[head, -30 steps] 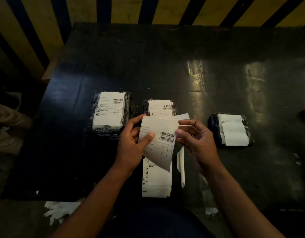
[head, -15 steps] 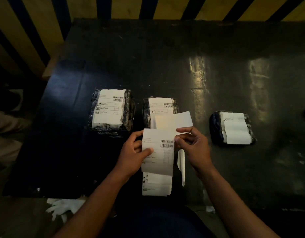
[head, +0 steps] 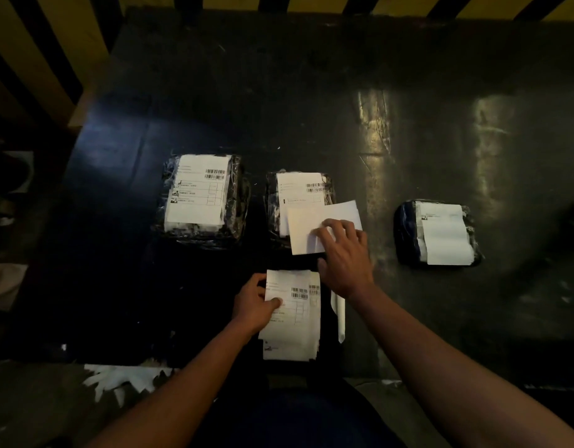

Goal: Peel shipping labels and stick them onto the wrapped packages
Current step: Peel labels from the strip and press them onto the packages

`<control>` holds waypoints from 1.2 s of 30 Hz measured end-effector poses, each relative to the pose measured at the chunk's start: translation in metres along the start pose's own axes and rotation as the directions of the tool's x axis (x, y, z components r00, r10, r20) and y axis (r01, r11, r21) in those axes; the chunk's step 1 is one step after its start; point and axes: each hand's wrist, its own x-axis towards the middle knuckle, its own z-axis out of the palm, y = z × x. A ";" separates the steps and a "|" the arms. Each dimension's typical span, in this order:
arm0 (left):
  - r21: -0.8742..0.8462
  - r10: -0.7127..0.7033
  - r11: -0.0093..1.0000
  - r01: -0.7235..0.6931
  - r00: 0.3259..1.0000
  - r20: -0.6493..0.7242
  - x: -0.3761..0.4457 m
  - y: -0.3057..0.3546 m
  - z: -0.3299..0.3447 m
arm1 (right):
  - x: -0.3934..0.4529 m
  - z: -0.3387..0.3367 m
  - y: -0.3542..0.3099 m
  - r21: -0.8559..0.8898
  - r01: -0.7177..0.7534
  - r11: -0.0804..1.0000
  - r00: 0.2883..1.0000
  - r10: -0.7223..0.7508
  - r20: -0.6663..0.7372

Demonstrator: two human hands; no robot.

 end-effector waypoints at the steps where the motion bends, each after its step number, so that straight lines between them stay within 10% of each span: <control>1: 0.050 0.021 0.999 -0.020 1.000 -0.021 0.001 -0.001 0.002 | 0.002 0.001 -0.001 0.003 -0.002 1.000 1.000 0.002 -0.025; 11: 0.531 0.137 0.846 -0.057 0.984 -0.113 0.005 -0.010 0.006 | -0.001 -0.021 -0.013 0.503 -0.074 0.861 0.966 0.188 -0.180; 17: 0.042 0.443 0.894 -0.445 0.868 -0.224 -0.019 0.035 -0.005 | -0.023 -0.077 -0.024 0.881 -0.218 0.420 0.955 0.276 0.105; 24: -0.537 0.414 0.747 -0.392 0.906 -0.086 -0.068 0.107 -0.038 | -0.046 -0.108 -0.031 0.956 -0.258 0.141 0.946 0.238 0.220; 36: -0.358 0.604 0.707 -0.610 0.784 -0.144 -0.108 0.139 -0.062 | -0.047 -0.153 -0.035 0.992 -0.020 0.126 0.966 0.258 -0.014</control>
